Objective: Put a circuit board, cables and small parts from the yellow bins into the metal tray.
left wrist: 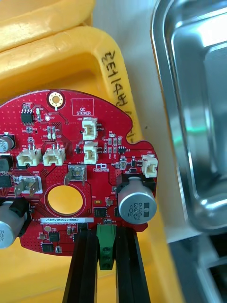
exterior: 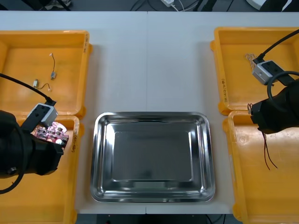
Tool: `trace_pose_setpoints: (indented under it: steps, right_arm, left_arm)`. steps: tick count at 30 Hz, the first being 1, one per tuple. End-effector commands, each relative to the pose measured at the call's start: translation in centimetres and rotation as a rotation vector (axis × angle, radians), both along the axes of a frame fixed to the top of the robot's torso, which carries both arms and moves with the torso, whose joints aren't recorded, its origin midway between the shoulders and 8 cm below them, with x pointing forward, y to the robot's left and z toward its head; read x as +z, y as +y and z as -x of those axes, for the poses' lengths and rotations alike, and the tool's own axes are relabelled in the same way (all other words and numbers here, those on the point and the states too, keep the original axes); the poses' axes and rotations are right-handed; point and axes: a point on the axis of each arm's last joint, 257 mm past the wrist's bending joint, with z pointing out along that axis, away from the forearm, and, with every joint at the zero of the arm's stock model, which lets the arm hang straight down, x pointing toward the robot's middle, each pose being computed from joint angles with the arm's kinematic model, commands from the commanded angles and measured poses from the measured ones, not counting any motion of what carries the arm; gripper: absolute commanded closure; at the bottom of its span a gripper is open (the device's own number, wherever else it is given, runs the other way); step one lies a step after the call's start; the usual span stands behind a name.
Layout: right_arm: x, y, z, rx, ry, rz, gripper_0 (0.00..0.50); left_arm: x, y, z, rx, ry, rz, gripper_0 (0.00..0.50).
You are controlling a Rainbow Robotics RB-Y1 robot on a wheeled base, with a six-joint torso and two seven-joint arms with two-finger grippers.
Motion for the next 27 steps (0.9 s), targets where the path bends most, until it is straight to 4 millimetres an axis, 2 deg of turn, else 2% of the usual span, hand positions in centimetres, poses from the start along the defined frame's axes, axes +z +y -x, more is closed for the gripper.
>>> trace_pose_setpoints:
  steps: [1,27]
  right_arm:
    - [2.1,1.6,-0.5,0.032,-0.058,-0.007,0.5]
    - [2.0,2.1,-0.2,0.054,-0.046,-0.013,0.5]
  left_arm:
    - [1.1,-2.3,-0.8,-0.061,-0.056,-0.005,0.5]
    - [-1.4,-9.5,-0.5,0.048,-0.098,0.085,0.5]
